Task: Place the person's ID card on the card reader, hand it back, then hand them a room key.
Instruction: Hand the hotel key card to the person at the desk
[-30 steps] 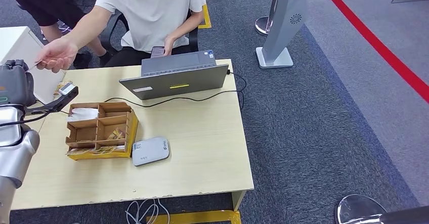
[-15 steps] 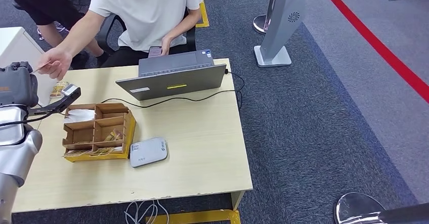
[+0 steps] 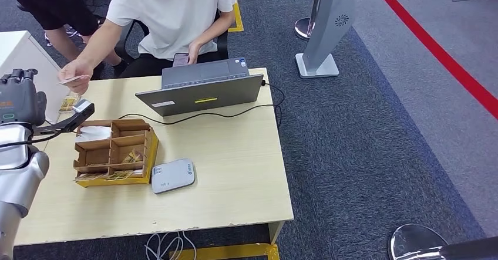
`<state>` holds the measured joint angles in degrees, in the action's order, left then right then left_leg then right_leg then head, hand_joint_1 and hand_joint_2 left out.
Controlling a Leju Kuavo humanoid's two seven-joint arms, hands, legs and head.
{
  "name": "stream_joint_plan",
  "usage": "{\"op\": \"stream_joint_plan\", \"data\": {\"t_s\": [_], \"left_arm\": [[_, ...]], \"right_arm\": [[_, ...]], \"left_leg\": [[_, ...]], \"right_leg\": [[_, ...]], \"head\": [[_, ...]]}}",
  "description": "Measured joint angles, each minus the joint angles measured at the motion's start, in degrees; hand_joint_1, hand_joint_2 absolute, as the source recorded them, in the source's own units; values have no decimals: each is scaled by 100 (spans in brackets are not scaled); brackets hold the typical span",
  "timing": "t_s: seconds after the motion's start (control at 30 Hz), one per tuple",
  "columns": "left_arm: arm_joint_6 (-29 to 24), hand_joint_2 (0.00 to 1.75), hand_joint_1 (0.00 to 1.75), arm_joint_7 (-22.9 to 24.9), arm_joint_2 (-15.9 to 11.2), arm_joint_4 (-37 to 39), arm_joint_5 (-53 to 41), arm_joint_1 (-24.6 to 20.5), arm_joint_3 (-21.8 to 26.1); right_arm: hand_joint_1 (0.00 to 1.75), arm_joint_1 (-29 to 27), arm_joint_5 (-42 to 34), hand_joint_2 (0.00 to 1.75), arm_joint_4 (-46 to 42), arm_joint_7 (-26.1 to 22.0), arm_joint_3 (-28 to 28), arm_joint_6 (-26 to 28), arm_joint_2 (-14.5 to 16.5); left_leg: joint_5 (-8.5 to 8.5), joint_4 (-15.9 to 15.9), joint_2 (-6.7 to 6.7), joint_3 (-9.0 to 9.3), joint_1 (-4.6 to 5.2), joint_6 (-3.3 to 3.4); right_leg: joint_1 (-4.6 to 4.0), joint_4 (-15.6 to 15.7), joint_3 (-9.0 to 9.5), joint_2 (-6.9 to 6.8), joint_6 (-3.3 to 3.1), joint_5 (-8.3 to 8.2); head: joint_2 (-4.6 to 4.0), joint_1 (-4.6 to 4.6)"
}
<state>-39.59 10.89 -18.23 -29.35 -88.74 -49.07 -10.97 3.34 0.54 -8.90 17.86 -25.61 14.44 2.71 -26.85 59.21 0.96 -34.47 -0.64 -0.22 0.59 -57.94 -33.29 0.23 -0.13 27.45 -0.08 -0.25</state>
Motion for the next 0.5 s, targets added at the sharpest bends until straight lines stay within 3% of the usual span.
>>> {"op": "stream_joint_plan", "data": {"t_s": [0.2, 0.5], "left_arm": [[3, 175, 0, 32, 138, -287, -2, 192, -42], [365, 175, 0, 399, 562, -1143, -4, 607, -616]], "right_arm": [[0, -1, -48, 175, 0, 31, 1, 36, 0], [0, 7, -120, 175, 0, 73, 1, 109, 0]], "left_leg": [[3, 1, -4, 3, 1, -3], [4, 4, -20, 3, 2, 0]], "right_leg": [[1, 0, 2, -5, -1, -2], [2, 1, 12, -20, 0, -2]], "head": [[1, -1], [-1, 8]]}}
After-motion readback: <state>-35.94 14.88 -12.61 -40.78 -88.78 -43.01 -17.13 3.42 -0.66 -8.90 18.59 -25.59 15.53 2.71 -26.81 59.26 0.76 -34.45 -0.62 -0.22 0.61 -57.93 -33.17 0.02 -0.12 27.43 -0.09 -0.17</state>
